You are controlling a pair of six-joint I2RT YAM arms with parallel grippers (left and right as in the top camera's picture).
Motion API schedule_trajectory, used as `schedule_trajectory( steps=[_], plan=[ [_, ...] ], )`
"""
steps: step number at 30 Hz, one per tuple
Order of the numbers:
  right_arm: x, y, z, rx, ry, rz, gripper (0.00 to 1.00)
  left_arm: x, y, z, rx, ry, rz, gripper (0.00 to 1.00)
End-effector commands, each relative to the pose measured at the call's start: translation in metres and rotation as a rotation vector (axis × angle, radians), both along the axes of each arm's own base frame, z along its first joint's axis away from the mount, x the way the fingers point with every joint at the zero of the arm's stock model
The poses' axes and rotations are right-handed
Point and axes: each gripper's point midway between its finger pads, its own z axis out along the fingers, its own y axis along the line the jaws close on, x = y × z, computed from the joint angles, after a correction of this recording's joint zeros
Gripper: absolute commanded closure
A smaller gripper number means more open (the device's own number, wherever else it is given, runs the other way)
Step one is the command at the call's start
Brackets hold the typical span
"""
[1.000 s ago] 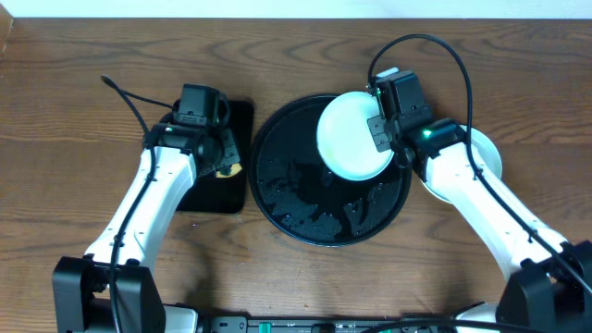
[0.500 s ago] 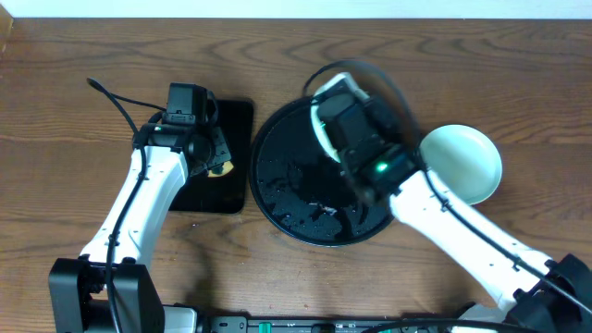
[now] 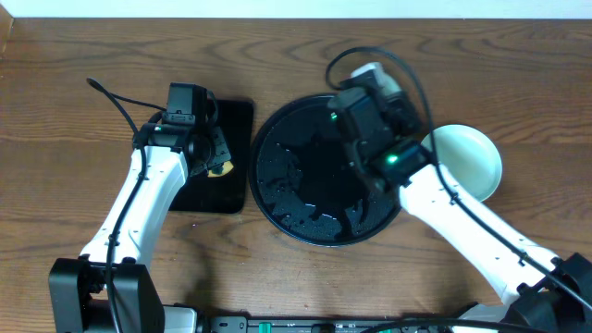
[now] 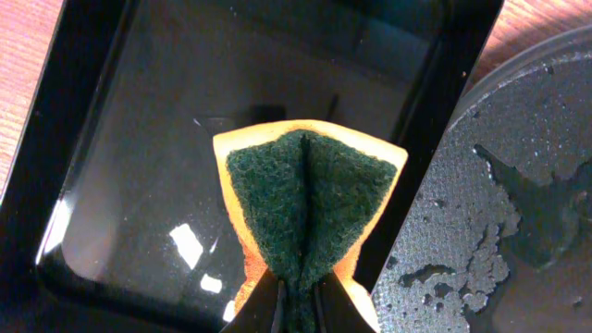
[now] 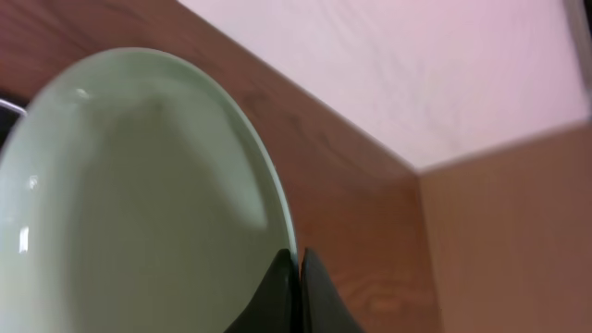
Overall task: Clean dirty plates on tray and stack at the side
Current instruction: 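Lift the plate with the right gripper and stack it on the right pile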
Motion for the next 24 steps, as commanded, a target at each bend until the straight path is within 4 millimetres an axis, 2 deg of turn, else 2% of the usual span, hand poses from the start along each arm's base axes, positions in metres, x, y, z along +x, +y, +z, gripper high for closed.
schedule_trajectory(
  steps=[1, 6, 10, 15, 21, 24],
  plan=[
    [0.006, -0.029, 0.004, 0.157, -0.056, -0.118, 0.99, 0.003, 0.003, 0.004, 0.012, -0.011, 0.007, 0.92],
    [0.013, -0.073, -0.014, 0.295, -0.014, -0.224, 0.99, 0.003, 0.003, 0.004, 0.012, -0.011, 0.007, 0.92],
    [0.010, -0.114, -0.031, 0.408, 0.037, -0.329, 0.99, 0.003, 0.004, 0.004, 0.013, -0.011, 0.007, 0.92],
    [-0.011, -0.171, -0.051, 0.480, 0.101, -0.510, 0.99, 0.003, 0.004, 0.004, 0.013, -0.011, 0.007, 0.92],
    [-0.036, -0.222, -0.070, 0.507, 0.160, -0.660, 0.99, 0.004, 0.007, 0.004, 0.031, -0.016, 0.014, 0.92],
    [-0.046, -0.240, -0.079, 0.528, 0.170, -0.715, 0.99, 0.005, 0.011, 0.004, 0.055, -0.018, 0.021, 0.92]
  ],
)
